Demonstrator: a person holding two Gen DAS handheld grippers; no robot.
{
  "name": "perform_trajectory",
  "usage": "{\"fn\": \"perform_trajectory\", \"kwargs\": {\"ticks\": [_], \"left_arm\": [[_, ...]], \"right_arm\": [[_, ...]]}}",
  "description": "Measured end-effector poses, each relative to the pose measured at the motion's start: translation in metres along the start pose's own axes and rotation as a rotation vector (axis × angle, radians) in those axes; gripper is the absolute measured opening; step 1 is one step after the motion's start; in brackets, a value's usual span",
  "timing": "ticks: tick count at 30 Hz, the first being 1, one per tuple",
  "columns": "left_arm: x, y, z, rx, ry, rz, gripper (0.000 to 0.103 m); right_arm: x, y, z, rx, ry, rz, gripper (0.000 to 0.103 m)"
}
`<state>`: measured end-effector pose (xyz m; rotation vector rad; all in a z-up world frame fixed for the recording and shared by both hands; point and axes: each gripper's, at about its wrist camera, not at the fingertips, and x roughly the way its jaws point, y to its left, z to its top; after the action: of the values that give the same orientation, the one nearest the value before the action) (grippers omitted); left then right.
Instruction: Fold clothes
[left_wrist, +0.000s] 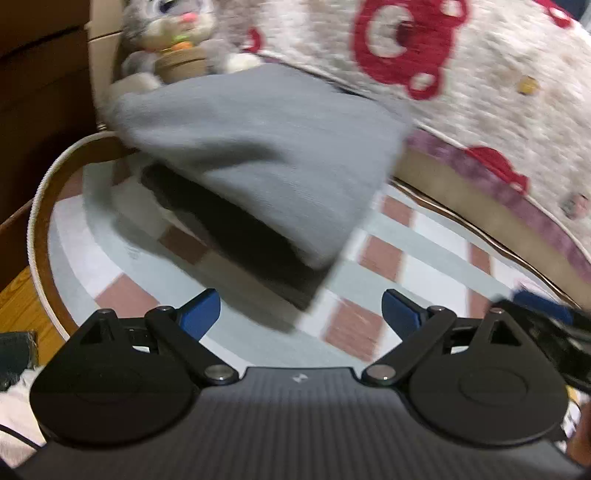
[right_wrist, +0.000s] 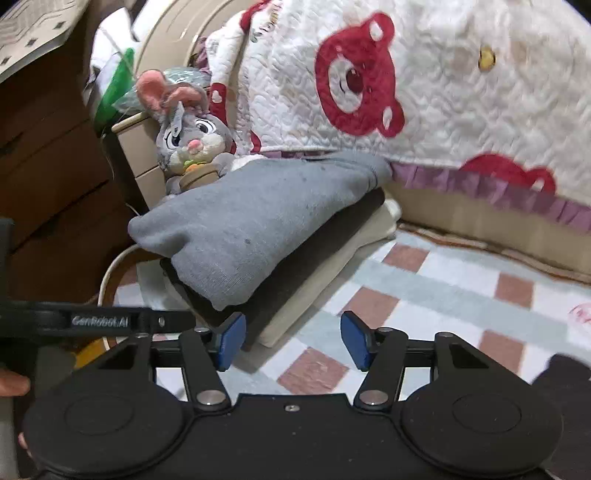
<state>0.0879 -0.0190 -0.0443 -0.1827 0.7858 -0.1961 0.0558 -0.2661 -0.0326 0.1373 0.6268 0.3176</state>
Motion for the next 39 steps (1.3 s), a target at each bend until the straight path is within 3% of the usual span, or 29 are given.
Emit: {"fn": "perform_trajectory", "kwargs": {"ticks": [4,9,20,24,39], "left_arm": [[-0.024,-0.018,-0.009,0.047,0.025,0.067,0.098],[-0.056,-0.030,-0.026,0.049,0.057,0.039,0.099],[-0.093,-0.062,-0.055,0.168,0.101,0.091,0.101],[-0.097,-0.068,-0.054,0.164,0.093,0.098,0.101],[-0.100,-0.082,-0.060,0.153,0.090,0.118,0.101]], "right_arm": [[-0.026,0.011,0.001,-0.045,0.028,-0.010,0.063],[-0.069,0.017,-0.013,-0.048,0.026,-0.050,0.065],[-0.119,0.034,-0.022,-0.061,0.028,-0.130,0.072],[-0.126,0.031,-0.021,-0.043,0.023,-0.134,0.081],[-0.130,0.021,-0.026,-0.043,0.010,-0.131,0.084]]}}
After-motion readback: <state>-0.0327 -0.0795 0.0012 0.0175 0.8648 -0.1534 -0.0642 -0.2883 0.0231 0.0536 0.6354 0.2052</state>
